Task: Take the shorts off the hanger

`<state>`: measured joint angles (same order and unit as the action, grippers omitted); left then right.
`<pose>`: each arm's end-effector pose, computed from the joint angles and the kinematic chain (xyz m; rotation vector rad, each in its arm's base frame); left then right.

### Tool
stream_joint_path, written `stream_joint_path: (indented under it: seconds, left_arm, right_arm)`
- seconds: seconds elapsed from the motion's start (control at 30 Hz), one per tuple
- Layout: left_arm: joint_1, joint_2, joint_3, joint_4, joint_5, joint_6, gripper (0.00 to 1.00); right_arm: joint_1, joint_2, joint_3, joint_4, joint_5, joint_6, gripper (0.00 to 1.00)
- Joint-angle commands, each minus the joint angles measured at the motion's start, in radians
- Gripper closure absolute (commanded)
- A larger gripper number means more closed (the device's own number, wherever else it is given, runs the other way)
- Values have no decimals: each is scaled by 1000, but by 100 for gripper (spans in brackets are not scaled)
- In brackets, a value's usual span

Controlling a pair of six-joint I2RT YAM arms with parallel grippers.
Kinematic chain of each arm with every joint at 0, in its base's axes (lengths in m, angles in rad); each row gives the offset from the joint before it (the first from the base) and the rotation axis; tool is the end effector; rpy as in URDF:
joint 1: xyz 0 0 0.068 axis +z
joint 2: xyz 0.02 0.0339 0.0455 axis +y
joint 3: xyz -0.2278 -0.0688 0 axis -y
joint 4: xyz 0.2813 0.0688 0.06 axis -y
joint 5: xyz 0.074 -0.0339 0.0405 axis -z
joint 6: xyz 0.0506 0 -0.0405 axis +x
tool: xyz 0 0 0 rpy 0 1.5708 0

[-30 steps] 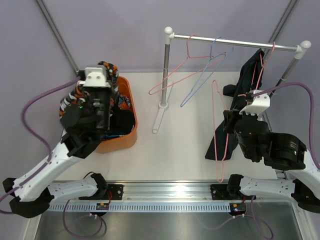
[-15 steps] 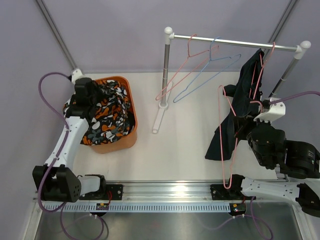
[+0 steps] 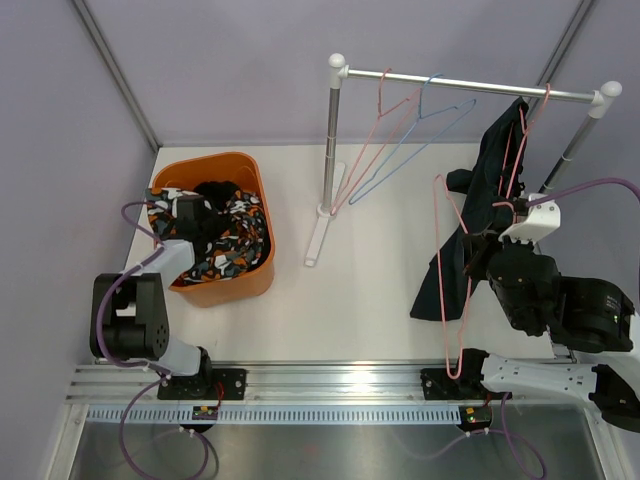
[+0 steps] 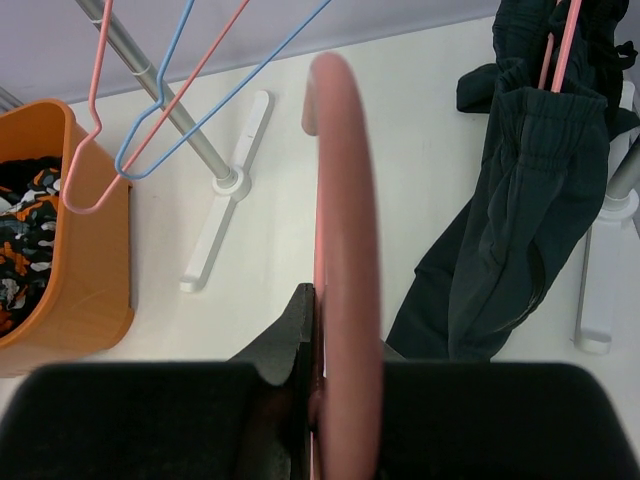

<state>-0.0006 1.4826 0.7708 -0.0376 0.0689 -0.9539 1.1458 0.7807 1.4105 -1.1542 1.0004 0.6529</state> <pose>0.3433 -0.0037 0.1173 -1.0625 2.1356 -0.5501 0.0956 0.1080 0.4373 0.1089 1.8459 0.1968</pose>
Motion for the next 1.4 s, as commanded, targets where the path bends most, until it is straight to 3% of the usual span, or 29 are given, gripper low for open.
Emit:
stream_joint_path:
  seconds: [0.0, 0.03, 0.07, 0.17, 0.33, 0.57, 0.63, 0.73, 0.9, 0.93, 1.07, 1.37]
  left_arm:
    - [-4, 18, -22, 13, 71, -25, 72]
    - [-3, -10, -12, 4, 69, -4, 66]
    - [-2, -31, 11, -7, 66, 6, 49]
    - [-4, -135, 83, -71, 49, 50, 23]
    - [-4, -277, 232, -195, 80, 102, 1]
    - [-4, -464, 369, -280, 88, 204, 1]
    - [-4, -510, 392, -291, 91, 237, 1]
    - [-4, -559, 404, -304, 111, 265, 1]
    - [-6, -634, 377, -289, 173, 294, 1]
    - [-7, -672, 352, -277, 249, 306, 1]
    - [-13, -709, 323, -285, 287, 337, 1]
    - [-13, -809, 164, -289, 361, 432, 1]
  right_arm:
    - [-6, 8, 48, -1, 17, 33, 100]
    - [-6, 11, 51, -5, 17, 31, 100]
    - [-6, 21, 57, -9, 17, 30, 100]
    - [-6, 37, 77, -12, 18, 25, 100]
    - [-6, 54, 97, -10, 29, 17, 100]
    - [-14, 144, 168, -82, 112, 42, 100]
    - [-64, 163, 183, -27, 107, -33, 100]
    - [-236, 180, 188, 117, -29, -189, 100]
    - [-486, 305, 251, 208, -227, -324, 100]
    - [-626, 393, 299, 273, -328, -355, 100]
    - [-721, 501, 404, 309, -459, -364, 100]
    - [-778, 882, 936, 217, -487, -417, 100]
